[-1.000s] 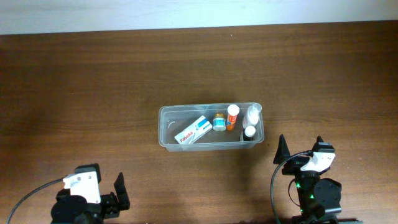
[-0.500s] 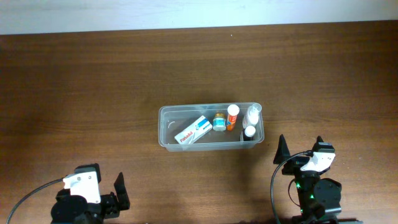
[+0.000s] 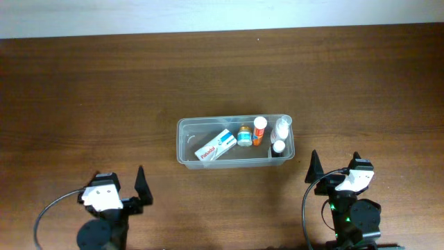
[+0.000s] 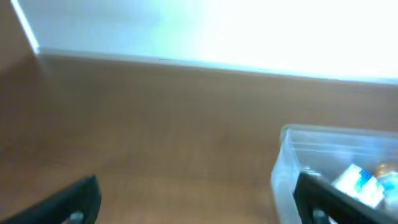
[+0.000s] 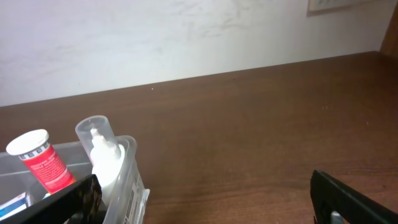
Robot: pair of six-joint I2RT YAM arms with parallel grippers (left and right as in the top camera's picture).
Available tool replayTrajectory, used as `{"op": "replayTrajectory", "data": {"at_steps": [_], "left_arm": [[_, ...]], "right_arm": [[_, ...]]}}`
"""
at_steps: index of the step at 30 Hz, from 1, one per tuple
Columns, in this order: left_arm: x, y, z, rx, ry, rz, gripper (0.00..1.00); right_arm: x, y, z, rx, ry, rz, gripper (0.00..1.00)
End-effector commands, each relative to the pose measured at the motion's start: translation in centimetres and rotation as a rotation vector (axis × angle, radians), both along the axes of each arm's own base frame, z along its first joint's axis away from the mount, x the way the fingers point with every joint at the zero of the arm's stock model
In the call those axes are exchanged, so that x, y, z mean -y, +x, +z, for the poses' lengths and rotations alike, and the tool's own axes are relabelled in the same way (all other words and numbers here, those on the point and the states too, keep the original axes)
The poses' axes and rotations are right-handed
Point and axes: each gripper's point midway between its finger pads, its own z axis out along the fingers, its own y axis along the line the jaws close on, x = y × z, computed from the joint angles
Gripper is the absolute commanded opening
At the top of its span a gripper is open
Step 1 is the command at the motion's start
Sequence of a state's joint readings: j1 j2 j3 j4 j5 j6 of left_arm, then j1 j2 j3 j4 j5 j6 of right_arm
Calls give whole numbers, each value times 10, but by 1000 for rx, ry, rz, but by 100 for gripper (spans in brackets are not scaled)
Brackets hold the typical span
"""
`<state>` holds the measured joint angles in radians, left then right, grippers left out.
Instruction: Pack container
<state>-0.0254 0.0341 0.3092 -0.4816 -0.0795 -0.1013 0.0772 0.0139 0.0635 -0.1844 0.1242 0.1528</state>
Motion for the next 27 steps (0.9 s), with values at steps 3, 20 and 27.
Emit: {"op": "replayTrajectory", "data": {"at_steps": [3,20,27], "left_arm": [[6,20,-3,151,0,-36,99],[12,30,-40,126,-1,-67,99],[12,30,-40,126,-1,-67,99]], "right_arm": [[4,0,-2,-1,-9,-21,98],[4,0,-2,-1,-8,-21,98],[4,0,-2,-1,-8,-21,98]]}}
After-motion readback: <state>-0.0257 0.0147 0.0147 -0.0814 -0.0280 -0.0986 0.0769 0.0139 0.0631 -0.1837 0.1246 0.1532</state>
